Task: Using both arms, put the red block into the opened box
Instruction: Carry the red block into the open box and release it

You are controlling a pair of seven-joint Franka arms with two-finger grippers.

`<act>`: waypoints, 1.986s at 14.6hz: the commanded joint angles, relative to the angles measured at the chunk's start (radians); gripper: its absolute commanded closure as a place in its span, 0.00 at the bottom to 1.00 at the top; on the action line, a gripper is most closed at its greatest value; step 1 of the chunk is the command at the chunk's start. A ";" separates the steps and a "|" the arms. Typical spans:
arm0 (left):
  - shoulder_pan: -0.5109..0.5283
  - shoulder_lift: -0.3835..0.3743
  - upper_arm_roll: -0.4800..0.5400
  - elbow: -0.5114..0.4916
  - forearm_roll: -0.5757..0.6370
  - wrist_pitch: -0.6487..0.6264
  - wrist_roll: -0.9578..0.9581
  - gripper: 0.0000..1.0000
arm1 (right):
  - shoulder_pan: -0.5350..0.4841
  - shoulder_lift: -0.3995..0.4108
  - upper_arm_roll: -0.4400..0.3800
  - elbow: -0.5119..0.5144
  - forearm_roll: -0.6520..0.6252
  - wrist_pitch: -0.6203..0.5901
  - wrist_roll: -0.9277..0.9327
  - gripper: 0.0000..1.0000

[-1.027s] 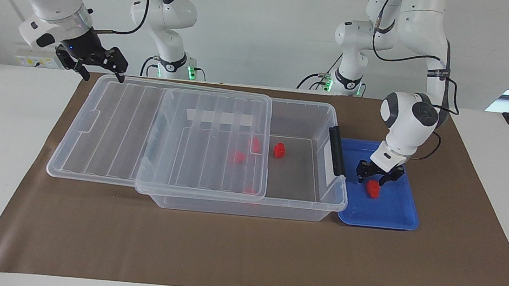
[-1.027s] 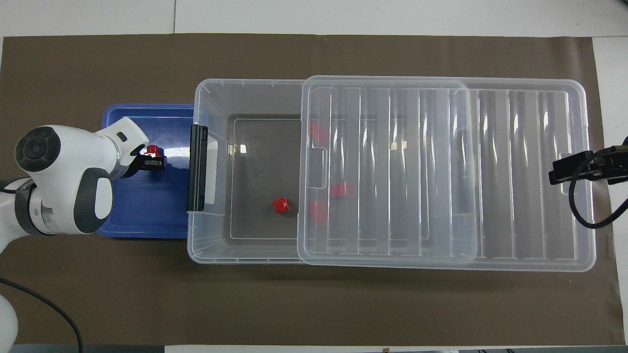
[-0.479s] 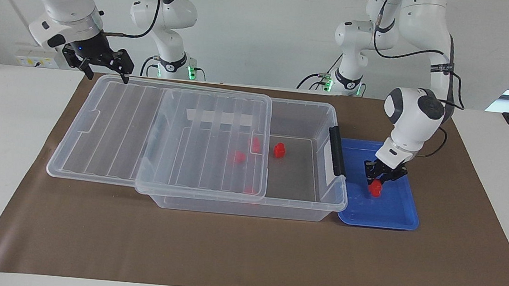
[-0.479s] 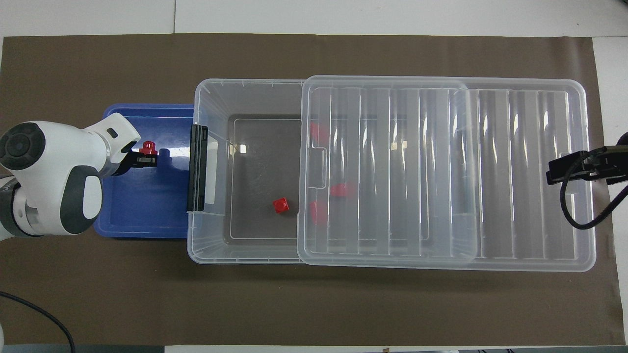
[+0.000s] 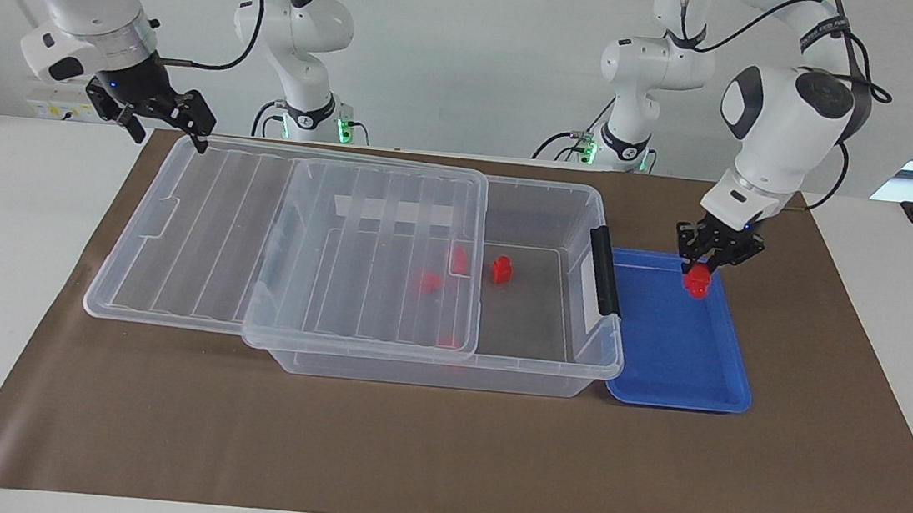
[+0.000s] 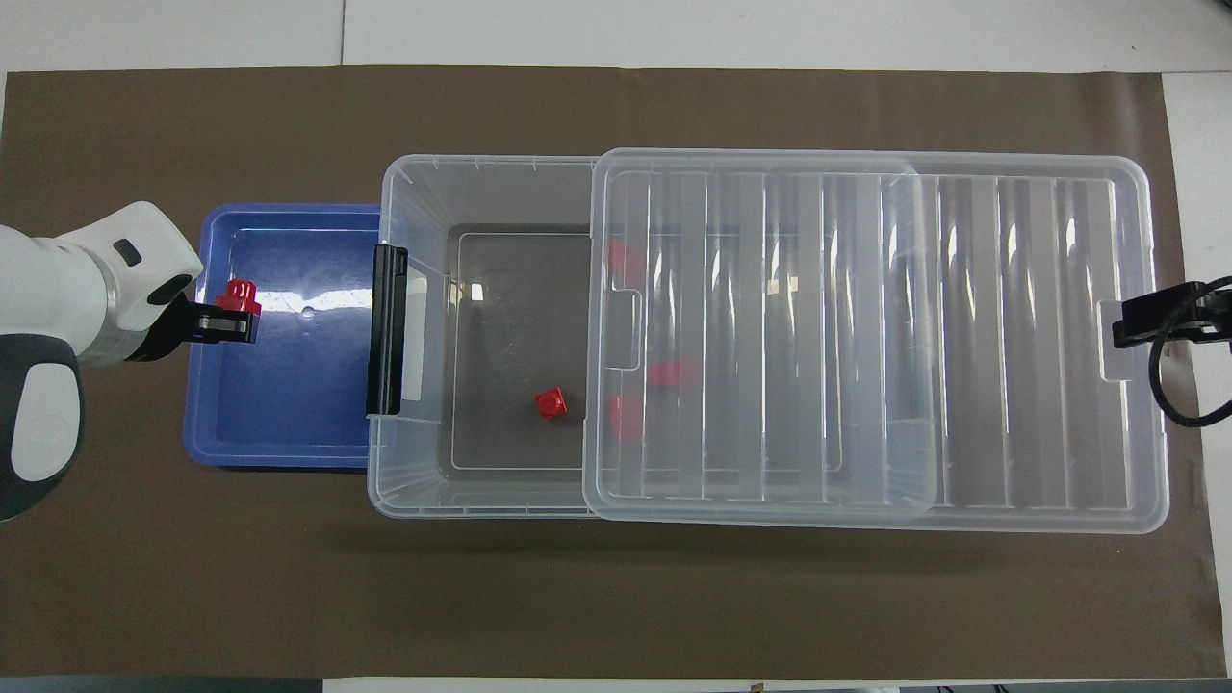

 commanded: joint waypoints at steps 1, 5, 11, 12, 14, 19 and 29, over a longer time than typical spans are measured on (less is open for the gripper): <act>-0.033 0.007 -0.054 0.091 0.016 -0.107 -0.003 1.00 | -0.001 -0.026 0.014 -0.032 -0.002 0.022 -0.001 0.00; -0.140 0.015 -0.082 0.099 0.016 -0.065 -0.056 1.00 | -0.002 -0.026 0.014 -0.032 -0.001 0.020 -0.003 0.00; -0.288 0.170 -0.082 0.103 0.039 0.096 -0.222 1.00 | -0.002 -0.026 0.014 -0.032 -0.001 0.017 -0.004 0.00; -0.297 0.198 -0.082 0.105 0.052 0.133 -0.225 1.00 | -0.002 -0.026 0.014 -0.032 -0.001 0.016 -0.003 0.00; -0.311 0.253 -0.082 0.103 0.056 0.181 -0.230 1.00 | -0.002 -0.026 0.014 -0.032 -0.001 0.016 -0.003 0.00; -0.319 0.345 -0.082 0.097 0.102 0.273 -0.234 1.00 | -0.002 -0.026 0.014 -0.032 -0.001 0.014 -0.001 0.00; -0.357 0.457 -0.082 0.100 0.164 0.388 -0.248 0.13 | -0.002 -0.027 0.014 -0.032 -0.001 0.010 -0.001 0.00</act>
